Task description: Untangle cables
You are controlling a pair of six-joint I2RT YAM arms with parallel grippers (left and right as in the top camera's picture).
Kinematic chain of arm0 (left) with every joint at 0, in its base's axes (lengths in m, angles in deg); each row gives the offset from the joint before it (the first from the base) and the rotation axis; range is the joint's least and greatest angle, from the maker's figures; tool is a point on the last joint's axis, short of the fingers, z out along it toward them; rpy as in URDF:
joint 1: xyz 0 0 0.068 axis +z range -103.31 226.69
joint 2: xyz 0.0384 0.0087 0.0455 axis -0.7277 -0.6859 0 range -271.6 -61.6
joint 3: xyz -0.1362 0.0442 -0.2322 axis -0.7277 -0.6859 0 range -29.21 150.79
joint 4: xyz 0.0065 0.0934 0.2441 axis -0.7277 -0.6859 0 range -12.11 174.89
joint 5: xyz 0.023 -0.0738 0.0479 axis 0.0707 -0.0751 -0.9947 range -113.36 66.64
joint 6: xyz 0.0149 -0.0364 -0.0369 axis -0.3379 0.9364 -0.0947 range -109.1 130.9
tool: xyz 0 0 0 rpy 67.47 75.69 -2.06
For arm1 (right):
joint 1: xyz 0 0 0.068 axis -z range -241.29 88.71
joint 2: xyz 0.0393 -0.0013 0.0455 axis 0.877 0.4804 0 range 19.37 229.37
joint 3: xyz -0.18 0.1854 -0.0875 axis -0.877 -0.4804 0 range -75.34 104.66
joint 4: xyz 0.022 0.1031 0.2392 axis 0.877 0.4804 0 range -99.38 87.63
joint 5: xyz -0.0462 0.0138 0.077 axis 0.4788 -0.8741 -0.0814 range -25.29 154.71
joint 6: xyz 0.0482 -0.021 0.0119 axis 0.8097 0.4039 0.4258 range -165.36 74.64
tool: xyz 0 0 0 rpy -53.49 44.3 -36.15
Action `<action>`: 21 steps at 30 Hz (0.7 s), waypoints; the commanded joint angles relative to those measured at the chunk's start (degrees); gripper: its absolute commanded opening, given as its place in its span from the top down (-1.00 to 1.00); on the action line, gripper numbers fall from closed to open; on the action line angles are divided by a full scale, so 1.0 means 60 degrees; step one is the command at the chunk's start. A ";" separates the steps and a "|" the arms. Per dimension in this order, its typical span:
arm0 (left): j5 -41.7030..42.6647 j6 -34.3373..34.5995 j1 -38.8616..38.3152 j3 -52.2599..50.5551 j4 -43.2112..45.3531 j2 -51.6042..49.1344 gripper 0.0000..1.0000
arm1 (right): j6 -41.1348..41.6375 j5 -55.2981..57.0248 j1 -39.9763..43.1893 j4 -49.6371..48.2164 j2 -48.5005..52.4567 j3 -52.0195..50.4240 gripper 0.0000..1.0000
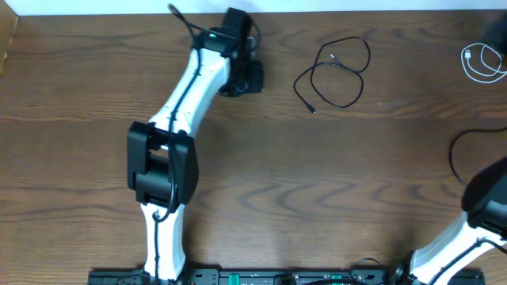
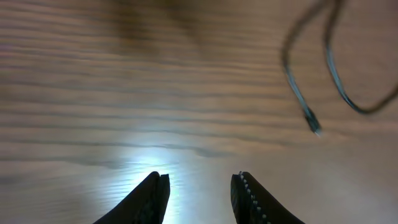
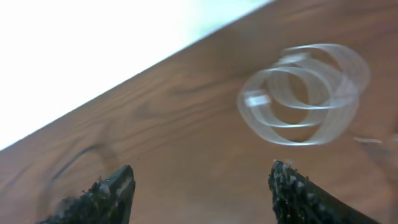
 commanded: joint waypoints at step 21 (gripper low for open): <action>-0.0033 0.0033 0.0619 -0.0055 -0.0903 -0.0120 0.24 | -0.5890 0.1100 -0.4699 -0.0470 0.3577 0.0248 -0.36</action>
